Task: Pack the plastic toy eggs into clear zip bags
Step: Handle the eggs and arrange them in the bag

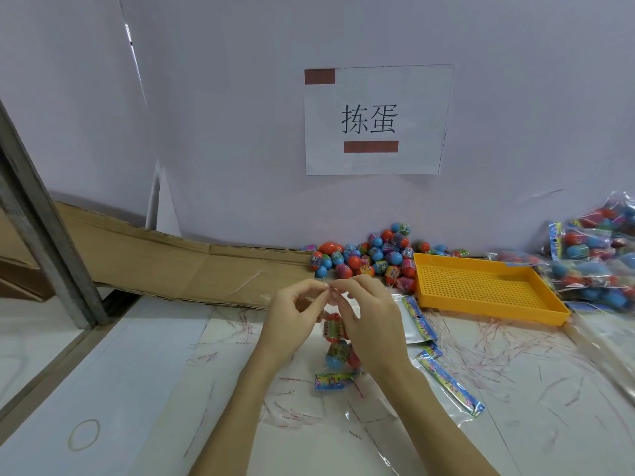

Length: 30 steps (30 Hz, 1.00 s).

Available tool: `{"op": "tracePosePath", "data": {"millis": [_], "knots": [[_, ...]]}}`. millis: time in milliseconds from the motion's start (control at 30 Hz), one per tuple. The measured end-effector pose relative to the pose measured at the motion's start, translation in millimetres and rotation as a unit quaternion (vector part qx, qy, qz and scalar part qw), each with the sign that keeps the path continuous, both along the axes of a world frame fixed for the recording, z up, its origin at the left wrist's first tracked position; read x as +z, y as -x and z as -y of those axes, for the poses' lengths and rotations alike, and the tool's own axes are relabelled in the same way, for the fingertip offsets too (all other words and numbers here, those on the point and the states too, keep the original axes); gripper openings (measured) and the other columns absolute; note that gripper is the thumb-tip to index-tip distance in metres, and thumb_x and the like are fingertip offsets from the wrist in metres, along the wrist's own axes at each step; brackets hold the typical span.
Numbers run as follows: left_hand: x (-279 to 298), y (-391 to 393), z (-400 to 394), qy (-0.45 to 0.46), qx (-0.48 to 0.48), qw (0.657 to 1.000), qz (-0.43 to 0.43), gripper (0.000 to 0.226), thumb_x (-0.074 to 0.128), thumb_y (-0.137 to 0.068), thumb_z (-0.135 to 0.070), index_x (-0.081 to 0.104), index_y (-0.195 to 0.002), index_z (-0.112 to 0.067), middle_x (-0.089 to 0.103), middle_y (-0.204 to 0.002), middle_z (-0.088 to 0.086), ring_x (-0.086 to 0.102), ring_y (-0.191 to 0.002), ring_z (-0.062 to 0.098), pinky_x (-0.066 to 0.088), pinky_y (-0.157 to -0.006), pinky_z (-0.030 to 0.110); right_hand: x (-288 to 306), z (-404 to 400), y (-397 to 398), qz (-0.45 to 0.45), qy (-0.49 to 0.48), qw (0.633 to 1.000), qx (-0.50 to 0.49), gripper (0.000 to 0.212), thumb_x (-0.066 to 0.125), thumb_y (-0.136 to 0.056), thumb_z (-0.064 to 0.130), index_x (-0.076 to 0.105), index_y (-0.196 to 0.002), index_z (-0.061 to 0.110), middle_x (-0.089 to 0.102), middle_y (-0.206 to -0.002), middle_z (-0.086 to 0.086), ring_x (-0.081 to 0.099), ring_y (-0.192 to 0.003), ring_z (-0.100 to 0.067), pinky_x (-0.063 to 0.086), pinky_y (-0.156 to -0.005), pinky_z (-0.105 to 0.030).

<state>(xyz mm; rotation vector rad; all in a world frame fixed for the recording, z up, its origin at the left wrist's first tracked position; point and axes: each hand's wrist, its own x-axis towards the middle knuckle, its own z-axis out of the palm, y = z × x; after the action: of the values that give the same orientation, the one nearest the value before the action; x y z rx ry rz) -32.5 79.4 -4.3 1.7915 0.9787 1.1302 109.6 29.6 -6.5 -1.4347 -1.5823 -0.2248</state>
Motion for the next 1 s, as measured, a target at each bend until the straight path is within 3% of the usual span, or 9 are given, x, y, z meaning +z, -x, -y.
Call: {"op": "tracePosePath", "data": {"millis": [233,567,800,1000], "knots": [[-9.1,-1.6,0.1,-0.069,0.000,0.989,-0.128,0.014,0.065,-0.102,-0.017,0.075,-0.109,-0.023,0.073,-0.089,-0.016,0.067,-0.076,0.001,0.052,-0.066,0.013,-2.1,-1.3,-13.3,0.017,0.035,0.999,0.027,0.008,0.073,-0.093,0.014,0.078,-0.098,0.015,0.070,-0.095,0.003,0.060,-0.086,-0.015,0.055,-0.072,-0.035],[-7.7,-0.4,1.1,-0.100,0.001,0.987,-0.126,0.013,0.065,-0.101,-0.015,0.075,-0.109,-0.019,0.073,-0.091,-0.013,0.068,-0.078,0.005,0.056,-0.071,0.016,-1.6,-1.8,-9.5,0.023,0.027,0.999,0.028,0.004,0.072,-0.092,0.009,0.075,-0.094,0.012,0.067,-0.091,0.001,0.059,-0.081,-0.015,0.053,-0.069,-0.030],[-9.4,-1.1,-1.0,-0.113,-0.009,0.986,-0.123,0.012,0.066,-0.100,-0.016,0.075,-0.105,-0.022,0.072,-0.089,-0.016,0.068,-0.079,0.007,0.055,-0.069,0.017,-3.3,-1.9,-13.2,-0.084,0.054,0.993,0.058,0.008,0.069,-0.092,0.010,0.070,-0.091,0.018,0.064,-0.089,0.008,0.059,-0.080,-0.007,0.051,-0.066,-0.021],[-8.3,1.0,-0.7,-0.115,0.000,0.987,-0.114,0.015,0.066,-0.100,-0.011,0.076,-0.108,-0.019,0.073,-0.089,-0.015,0.068,-0.078,0.001,0.054,-0.068,0.014,-3.0,-1.8,-16.5,-0.035,0.056,0.994,0.093,0.011,0.071,-0.093,0.010,0.074,-0.101,0.016,0.069,-0.095,0.009,0.061,-0.081,-0.007,0.053,-0.070,-0.025]]}}
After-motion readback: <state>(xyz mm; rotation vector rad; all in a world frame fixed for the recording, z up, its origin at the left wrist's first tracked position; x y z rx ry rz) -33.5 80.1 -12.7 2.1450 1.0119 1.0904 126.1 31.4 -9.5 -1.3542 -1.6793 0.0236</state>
